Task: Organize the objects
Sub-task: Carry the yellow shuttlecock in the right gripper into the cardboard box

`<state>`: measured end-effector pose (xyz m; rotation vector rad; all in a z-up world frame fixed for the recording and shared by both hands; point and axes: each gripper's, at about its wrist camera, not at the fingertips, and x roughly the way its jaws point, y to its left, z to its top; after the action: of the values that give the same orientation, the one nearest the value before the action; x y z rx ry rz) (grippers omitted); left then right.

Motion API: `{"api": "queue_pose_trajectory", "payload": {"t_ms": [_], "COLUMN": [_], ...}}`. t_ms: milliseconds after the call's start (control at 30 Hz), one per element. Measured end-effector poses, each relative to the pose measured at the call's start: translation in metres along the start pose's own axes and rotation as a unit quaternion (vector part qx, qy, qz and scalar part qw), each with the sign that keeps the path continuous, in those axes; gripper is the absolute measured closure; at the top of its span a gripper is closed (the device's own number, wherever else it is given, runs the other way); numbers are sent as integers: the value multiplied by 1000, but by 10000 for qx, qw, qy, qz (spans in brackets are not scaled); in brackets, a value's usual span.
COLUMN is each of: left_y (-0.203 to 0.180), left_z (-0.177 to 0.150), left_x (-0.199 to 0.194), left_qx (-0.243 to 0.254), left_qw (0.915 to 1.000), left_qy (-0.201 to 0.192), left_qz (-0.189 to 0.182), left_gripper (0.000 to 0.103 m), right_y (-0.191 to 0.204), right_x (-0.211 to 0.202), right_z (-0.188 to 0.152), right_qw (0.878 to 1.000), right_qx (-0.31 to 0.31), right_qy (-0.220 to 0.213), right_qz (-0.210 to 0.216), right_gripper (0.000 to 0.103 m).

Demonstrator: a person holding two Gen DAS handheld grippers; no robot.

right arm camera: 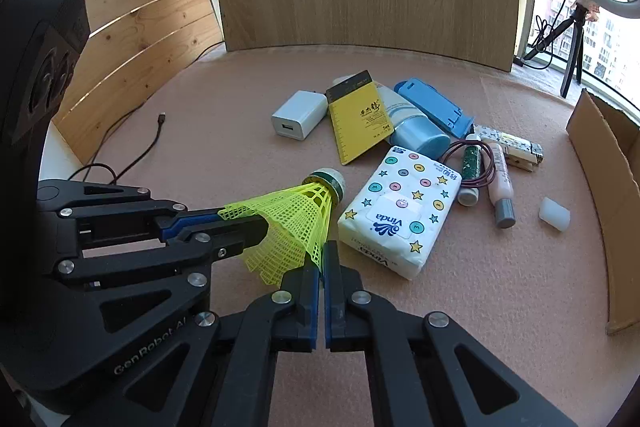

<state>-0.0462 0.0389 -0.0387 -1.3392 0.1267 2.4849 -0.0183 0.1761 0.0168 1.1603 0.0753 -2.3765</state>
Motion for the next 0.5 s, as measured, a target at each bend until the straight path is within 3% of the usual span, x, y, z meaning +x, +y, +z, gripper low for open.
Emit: {"api": "queue_pose_trajectory", "payload": {"t_ms": [500], "left_y": [-23], "left_z": [39], "left_x": [-90], "left_qx": [15], "left_qw": [9971], "left_qy": [-689], "left_qz": [319], "left_gripper": [101], "right_y": [9], "right_x": [-77], "right_z": [37], "right_qw": [9968], "right_qx": [-120], "right_qy": [-765], "right_qz": [189], "right_gripper": [101]}}
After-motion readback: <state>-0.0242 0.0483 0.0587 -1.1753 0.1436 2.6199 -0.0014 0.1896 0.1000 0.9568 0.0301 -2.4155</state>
